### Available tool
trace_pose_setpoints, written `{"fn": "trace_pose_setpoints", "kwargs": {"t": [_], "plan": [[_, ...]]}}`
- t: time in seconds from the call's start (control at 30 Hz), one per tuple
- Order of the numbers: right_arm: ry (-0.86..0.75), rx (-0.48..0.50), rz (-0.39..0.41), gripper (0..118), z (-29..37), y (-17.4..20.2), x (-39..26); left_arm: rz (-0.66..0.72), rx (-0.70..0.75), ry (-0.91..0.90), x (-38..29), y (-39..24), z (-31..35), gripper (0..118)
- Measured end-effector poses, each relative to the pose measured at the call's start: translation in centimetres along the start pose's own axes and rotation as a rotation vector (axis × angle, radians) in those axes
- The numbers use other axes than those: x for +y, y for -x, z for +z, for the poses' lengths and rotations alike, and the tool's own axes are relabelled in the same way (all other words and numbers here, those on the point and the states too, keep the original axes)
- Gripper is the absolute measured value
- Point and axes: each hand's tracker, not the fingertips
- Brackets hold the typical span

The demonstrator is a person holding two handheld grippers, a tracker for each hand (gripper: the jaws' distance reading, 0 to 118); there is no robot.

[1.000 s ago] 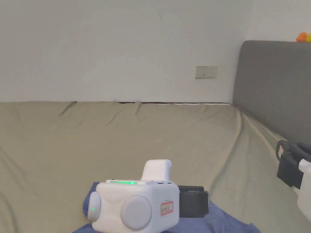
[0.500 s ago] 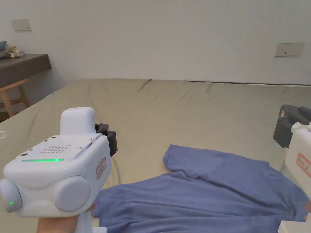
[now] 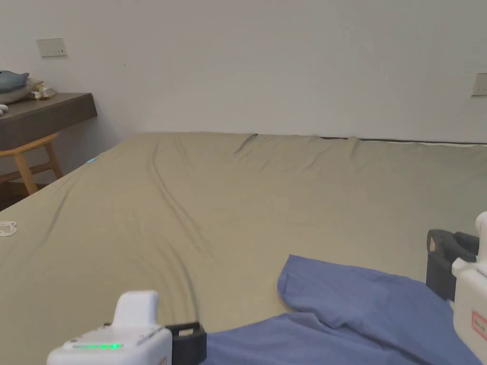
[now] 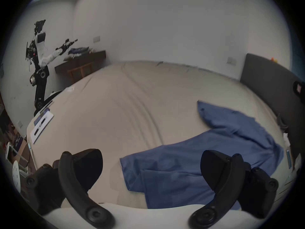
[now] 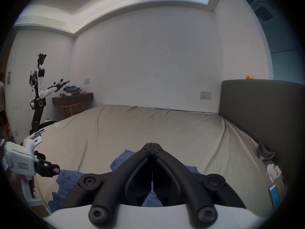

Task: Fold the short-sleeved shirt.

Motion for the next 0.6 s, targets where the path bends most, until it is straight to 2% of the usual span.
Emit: {"fn": "trace_pose_setpoints", "kwargs": {"t": [0.13, 0.23, 0.3, 0.33, 0.37, 0.57, 0.6], "plan": [[0.069, 0.030, 0.017, 3, -3.6, 0.2, -1.7, 0.011, 0.047, 0.109, -0.4, 0.8, -4.8, 118], [0.100, 0.055, -0.005, 3, -4.9, 0.4, -2.8, 0.019, 0.045, 0.121, -1.0, 1.2, -6.6, 118], [0.117, 0.074, -0.015, 3, -5.1, 0.4, -3.2, -0.034, 0.070, 0.217, -1.5, 0.9, -7.9, 118], [0.121, 0.078, -0.015, 3, -5.1, 0.4, -3.3, -0.010, 0.047, 0.245, -1.5, 1.1, -8.4, 118], [0.121, 0.081, -0.011, 3, -5.0, 0.4, -3.3, 0.041, 0.031, 0.207, -1.2, 1.2, -7.9, 118], [0.120, 0.086, 0.020, 3, -4.0, -0.1, -2.7, 0.053, -0.030, 0.248, -0.3, 1.2, -6.9, 118], [0.120, 0.087, 0.020, 3, -3.9, -0.3, -2.5, 0.043, -0.021, 0.267, 0.4, 1.2, -6.6, 115]]}}
